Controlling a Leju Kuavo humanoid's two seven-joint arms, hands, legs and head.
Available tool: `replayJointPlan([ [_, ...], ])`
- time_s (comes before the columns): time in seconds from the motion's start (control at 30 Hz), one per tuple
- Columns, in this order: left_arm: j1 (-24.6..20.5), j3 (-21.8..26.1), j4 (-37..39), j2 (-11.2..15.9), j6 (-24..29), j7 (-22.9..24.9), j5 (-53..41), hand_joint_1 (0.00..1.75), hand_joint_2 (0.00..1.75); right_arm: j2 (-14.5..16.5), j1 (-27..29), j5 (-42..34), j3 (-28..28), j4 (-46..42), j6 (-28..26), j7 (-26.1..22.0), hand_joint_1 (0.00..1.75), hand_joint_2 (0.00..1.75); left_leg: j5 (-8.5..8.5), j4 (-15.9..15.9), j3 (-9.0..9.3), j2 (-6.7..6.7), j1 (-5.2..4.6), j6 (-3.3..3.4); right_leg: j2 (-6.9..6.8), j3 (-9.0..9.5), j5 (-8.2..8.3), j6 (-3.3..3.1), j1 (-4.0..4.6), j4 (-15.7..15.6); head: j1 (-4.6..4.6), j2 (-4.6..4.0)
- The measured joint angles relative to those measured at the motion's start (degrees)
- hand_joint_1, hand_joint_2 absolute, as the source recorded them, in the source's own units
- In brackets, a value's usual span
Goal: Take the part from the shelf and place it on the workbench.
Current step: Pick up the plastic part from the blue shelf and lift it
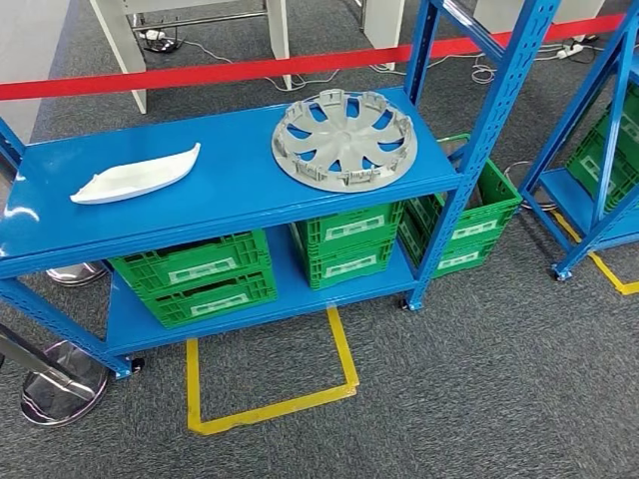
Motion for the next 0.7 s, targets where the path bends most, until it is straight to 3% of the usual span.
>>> replayJointPlan([
  [0.13, -1.2, 0.0, 0.3, -0.7, 2.6, -1.6, 5.3, 0.0, 1.75, 0.6, -1.3, 0.4, -0.1, 1.1, -2.0, 0.5, 0.0, 1.75, 0.0, 0.0, 0.01, 0.0, 0.0, 0.0, -0.04, -0.06, 0.0, 0.0, 0.0, 0.0, 0.01, 0.0],
  [0.17, -1.5, 0.0, 0.4, -1.0, 3.4, -2.1, 6.9, 0.0, 1.75, 0.8, -1.6, 0.5, -0.1, 1.5, -2.6, 0.7, 0.0, 1.31, 0.0, 0.0, 0.0, 0.0, 0.0, 0.0, -0.04, -0.05, 0.0, 0.0, 0.0, 0.0, 0.01, 0.0],
  [0.27, -2.6, 0.0, 1.2, -1.7, 6.5, -3.6, 11.9, 0.0, 0.44, 1.5, -2.6, 0.8, -0.5, 2.7, -4.6, 1.0, 0.0, 0.0, 0.01, 0.0, 0.01, 0.0, 0.0, 0.0, -0.03, 0.1, 0.01, 0.0, 0.0, 0.0, 0.01, 0.0],
  [0.3, -2.9, 0.0, 1.5, -1.9, 7.6, -4.1, 13.4, 0.0, 0.0, 1.7, -2.9, 0.9, -0.7, 3.0, -5.2, 1.0, 0.0, 0.0, 0.02, 0.0, 0.02, 0.0, 0.0, 0.0, -0.03, 0.14, 0.02, 0.0, 0.0, 0.0, 0.0, 0.0],
  [0.67, -6.7, -1.1, 5.1, -4.4, 18.6, -11.0, 29.7, 0.0, 0.0, 4.9, -6.6, 0.4, -5.2, 7.0, -11.6, 0.7, 0.0, 0.0, 0.04, 0.0, 0.03, 0.0, 0.0, -0.01, -0.04, 0.17, 0.03, 0.0, 0.0, 0.0, 0.0, 0.0],
  [0.7, -7.0, -1.1, 5.4, -4.7, 19.6, -11.7, 31.1, 0.0, 0.44, 5.2, -6.9, 0.3, -5.6, 7.3, -12.2, 0.6, 0.0, 0.0, 0.04, 0.0, 0.03, 0.0, 0.0, -0.01, -0.03, 0.18, 0.03, 0.0, 0.0, 0.0, 0.0, 0.0],
])
